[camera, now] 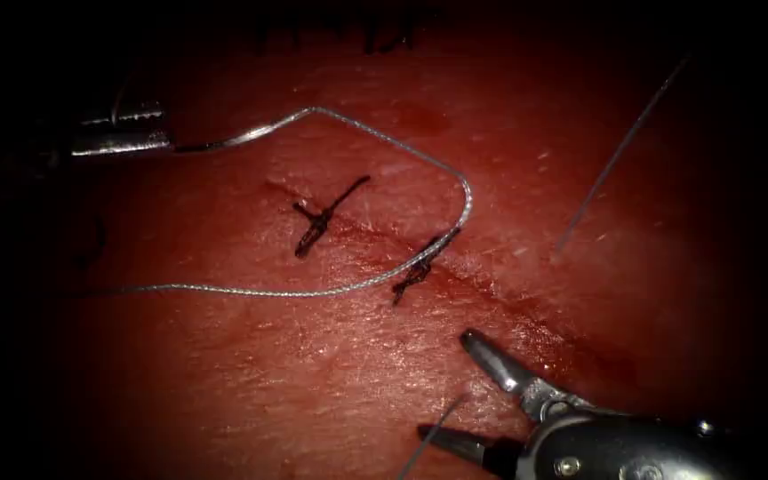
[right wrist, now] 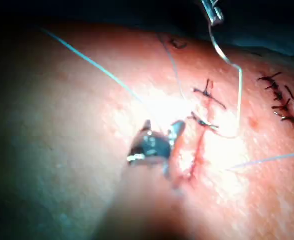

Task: Wound Closure
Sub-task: Right end-effector grasps suture and pulls until only a short tail remains

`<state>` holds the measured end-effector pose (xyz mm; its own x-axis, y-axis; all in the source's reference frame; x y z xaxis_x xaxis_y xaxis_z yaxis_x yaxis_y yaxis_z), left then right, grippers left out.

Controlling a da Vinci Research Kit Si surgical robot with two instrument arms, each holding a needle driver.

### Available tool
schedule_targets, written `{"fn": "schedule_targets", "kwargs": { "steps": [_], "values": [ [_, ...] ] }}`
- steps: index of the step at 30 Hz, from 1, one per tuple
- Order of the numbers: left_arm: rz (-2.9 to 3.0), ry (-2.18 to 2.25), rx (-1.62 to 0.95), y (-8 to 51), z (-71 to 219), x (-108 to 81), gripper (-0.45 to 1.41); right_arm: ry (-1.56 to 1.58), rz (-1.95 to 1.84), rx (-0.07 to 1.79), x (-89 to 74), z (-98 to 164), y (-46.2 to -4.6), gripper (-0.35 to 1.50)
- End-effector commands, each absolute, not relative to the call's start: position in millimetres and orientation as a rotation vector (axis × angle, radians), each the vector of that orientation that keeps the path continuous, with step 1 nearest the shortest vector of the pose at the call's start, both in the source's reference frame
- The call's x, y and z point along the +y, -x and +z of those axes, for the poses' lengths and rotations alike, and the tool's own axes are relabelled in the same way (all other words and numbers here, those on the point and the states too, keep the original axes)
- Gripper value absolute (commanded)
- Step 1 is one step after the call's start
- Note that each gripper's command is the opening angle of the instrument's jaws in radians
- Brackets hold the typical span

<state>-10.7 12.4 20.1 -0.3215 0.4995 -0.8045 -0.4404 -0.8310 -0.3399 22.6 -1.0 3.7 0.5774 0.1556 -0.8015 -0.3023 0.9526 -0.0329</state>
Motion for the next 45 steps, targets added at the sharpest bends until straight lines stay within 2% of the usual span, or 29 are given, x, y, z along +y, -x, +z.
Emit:
{"fn": "schedule_targets", "kwargs": {
  "steps": [1,2,24,25,27,28,29,35,45],
  "values": [
    [2.168,1.351,-0.078,11.2,20.6,12.4,-0.45,0.167,0.268,0.92,-1.9,3.8,-23.0,-0.28],
    [2.168,1.351,-0.078,11.2,20.6,12.4,-0.45,0.164,0.272,0.921,-2.2,3.7,-23.0,-0.35],
    [2.168,1.351,-0.079,11.2,20.6,12.4,-0.45,0.097,0.284,0.977,-10.1,-11.7,-26.3,-0.35],
    [2.168,1.351,-0.079,11.2,20.6,12.4,-0.45,0.095,0.287,0.976,-9.6,-11.8,-26.3,-0.13],
    [2.168,1.351,-0.079,11.2,20.6,12.4,-0.45,0.089,0.297,0.971,-8.1,-11.7,-25.8,0.8],
    [2.168,1.351,-0.079,11.2,20.6,12.4,-0.45,0.088,0.302,0.967,-7.4,-11.3,-25.6,1.0],
    [2.168,1.351,-0.079,11.2,20.6,12.4,-0.45,0.088,0.306,0.964,-6.7,-10.9,-25.3,1.12],
    [2.168,1.351,-0.079,11.2,20.6,12.4,-0.45,0.105,0.313,0.946,-2.5,-5.3,-23.5,1.37],
    [2.168,1.351,-0.078,11.2,20.7,12.5,-0.45,0.132,0.288,0.902,-1.1,3.3,-23.8,1.4]
  ]
}}
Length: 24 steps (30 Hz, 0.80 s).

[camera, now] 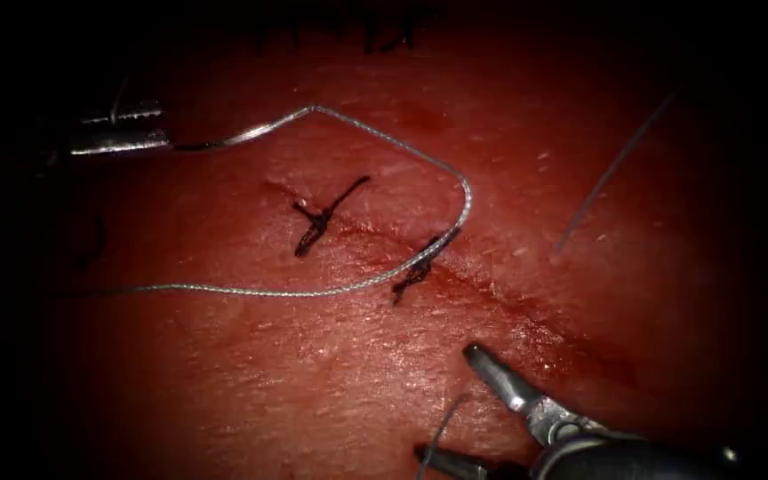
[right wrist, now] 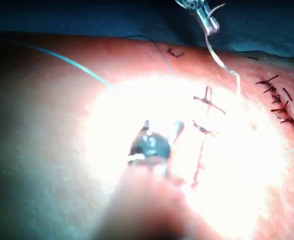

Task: Wound Closure
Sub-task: Right end-effector grasps suture and pulls until only a short tail remains

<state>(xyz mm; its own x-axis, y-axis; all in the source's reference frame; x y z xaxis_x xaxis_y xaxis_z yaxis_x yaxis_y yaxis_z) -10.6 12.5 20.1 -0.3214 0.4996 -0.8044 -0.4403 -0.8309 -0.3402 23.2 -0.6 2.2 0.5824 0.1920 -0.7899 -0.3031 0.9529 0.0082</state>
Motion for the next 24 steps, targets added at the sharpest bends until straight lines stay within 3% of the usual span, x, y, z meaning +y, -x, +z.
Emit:
{"fn": "schedule_targets", "kwargs": {
  "steps": [1,3,5,6,8,24],
  "values": [
    [2.168,1.351,-0.078,11.3,20.7,12.5,-0.45,0.133,0.287,0.898,-1.1,3.6,-24.0,1.39],
    [2.168,1.351,-0.078,11.3,20.7,12.5,-0.45,0.137,0.289,0.896,-1.1,4.0,-24.4,1.35],
    [2.168,1.351,-0.078,11.3,20.7,12.5,-0.45,0.14,0.288,0.893,-1.4,4.3,-24.8,1.2],
    [2.168,1.351,-0.078,11.3,20.7,12.5,-0.45,0.158,0.293,0.885,-2.0,4.4,-25.0,0.58],
    [2.168,1.351,-0.078,11.3,20.7,12.5,-0.45,0.162,0.291,0.888,-2.5,4.3,-24.8,-0.35],
    [2.168,1.351,-0.078,11.2,20.7,12.4,-0.45,0.141,0.292,0.904,-9.0,-7.6,-26.5,-0.35]
  ]
}}
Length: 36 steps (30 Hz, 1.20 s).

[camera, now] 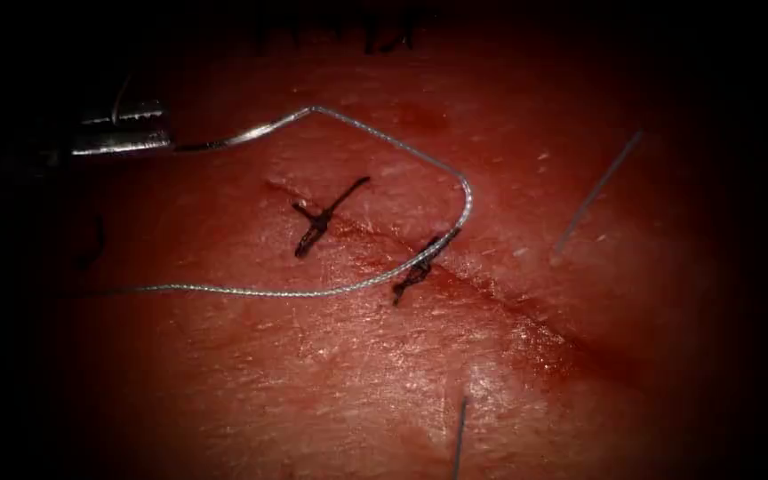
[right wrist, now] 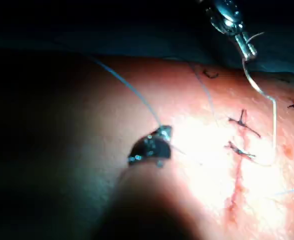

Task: Wound Closure
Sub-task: Right end-effector grasps suture and pulls until only a short tail remains

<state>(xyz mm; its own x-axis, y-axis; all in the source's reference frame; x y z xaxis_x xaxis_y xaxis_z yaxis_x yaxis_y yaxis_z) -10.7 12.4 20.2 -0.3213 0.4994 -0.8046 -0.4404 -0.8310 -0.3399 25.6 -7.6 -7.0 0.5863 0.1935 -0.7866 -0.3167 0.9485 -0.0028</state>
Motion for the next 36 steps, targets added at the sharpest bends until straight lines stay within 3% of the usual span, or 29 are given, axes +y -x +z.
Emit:
{"fn": "schedule_targets", "kwargs": {
  "steps": [1,13,14,15,16,18,21,36],
  "values": [
    [2.168,1.351,-0.078,11.2,20.7,12.4,-0.45,0.136,0.287,0.91,-9.4,-8.3,-26.7,-0.35],
    [2.168,1.35,-0.078,11.3,20.7,12.4,-0.45,0.146,0.236,0.97,-10.5,-12.8,-29.2,-0.35],
    [2.168,1.35,-0.078,11.3,20.7,12.4,-0.45,0.147,0.237,0.969,-10.3,-12.5,-29.1,-0.08],
    [2.168,1.35,-0.078,11.3,20.7,12.4,-0.45,0.145,0.236,0.971,-9.9,-12.0,-29.0,0.59],
    [2.168,1.351,-0.078,11.3,20.6,12.4,-0.45,0.146,0.237,0.974,-9.5,-11.5,-28.9,1.01],
    [2.168,1.35,-0.078,11.3,20.6,12.4,-0.45,0.131,0.226,0.985,-8.6,-10.2,-28.6,1.38],
    [2.168,1.353,-0.08,11.3,20.6,12.4,-0.45,0.147,0.235,0.98,-7.6,-8.8,-27.2,1.46],
    [2.167,1.355,-0.082,11.4,20.7,12.4,-0.45,0.141,0.292,0.852,-2.1,-3.9,-13.8,1.45]
  ]
}}
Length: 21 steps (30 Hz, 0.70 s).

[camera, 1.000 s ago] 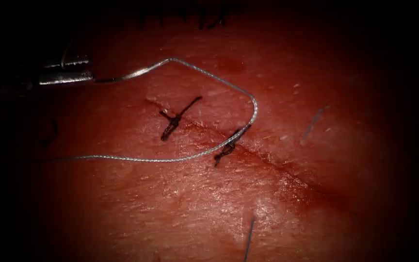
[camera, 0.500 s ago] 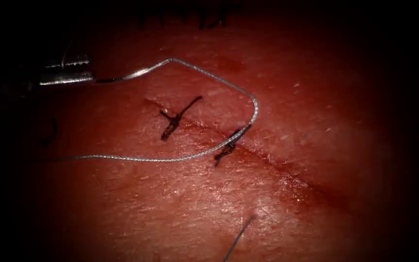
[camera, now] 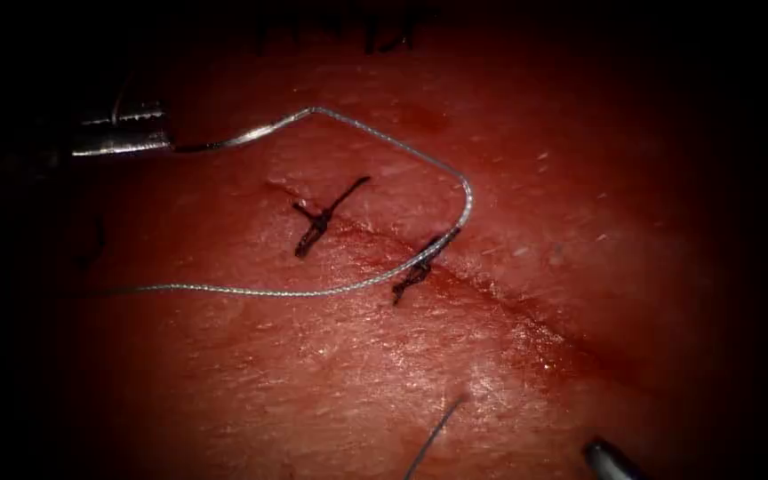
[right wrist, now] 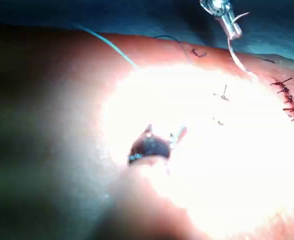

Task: Wound Closure
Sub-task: Right end-effector grasps suture and pulls until only a short tail remains, then right gripper picks up the tail end and pulls to lengthen slightly

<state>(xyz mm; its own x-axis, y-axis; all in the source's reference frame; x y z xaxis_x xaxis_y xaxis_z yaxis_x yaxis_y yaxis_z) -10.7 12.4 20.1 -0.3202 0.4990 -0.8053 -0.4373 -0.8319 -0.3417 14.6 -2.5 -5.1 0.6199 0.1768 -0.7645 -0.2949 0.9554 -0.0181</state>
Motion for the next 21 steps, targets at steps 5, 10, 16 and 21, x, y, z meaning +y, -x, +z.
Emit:
{"fn": "schedule_targets", "kwargs": {
  "steps": [5,10,16,21],
  "values": [
    [2.167,1.357,-0.082,11.6,20.7,12.3,-0.45,0.099,0.384,0.829,2.2,-2.4,-10.4,1.21],
    [2.167,1.357,-0.082,11.6,20.7,12.3,-0.45,0.066,0.509,0.862,6.5,-0.3,-9.5,1.06],
    [2.167,1.356,-0.081,11.6,20.7,12.3,-0.45,-0.034,0.677,0.908,9.7,3.4,-10.8,1.01],
    [2.167,1.359,-0.083,11.7,20.8,12.3,-0.45,-0.115,0.77,0.943,11.1,7.0,-12.8,0.91]
  ]
}}
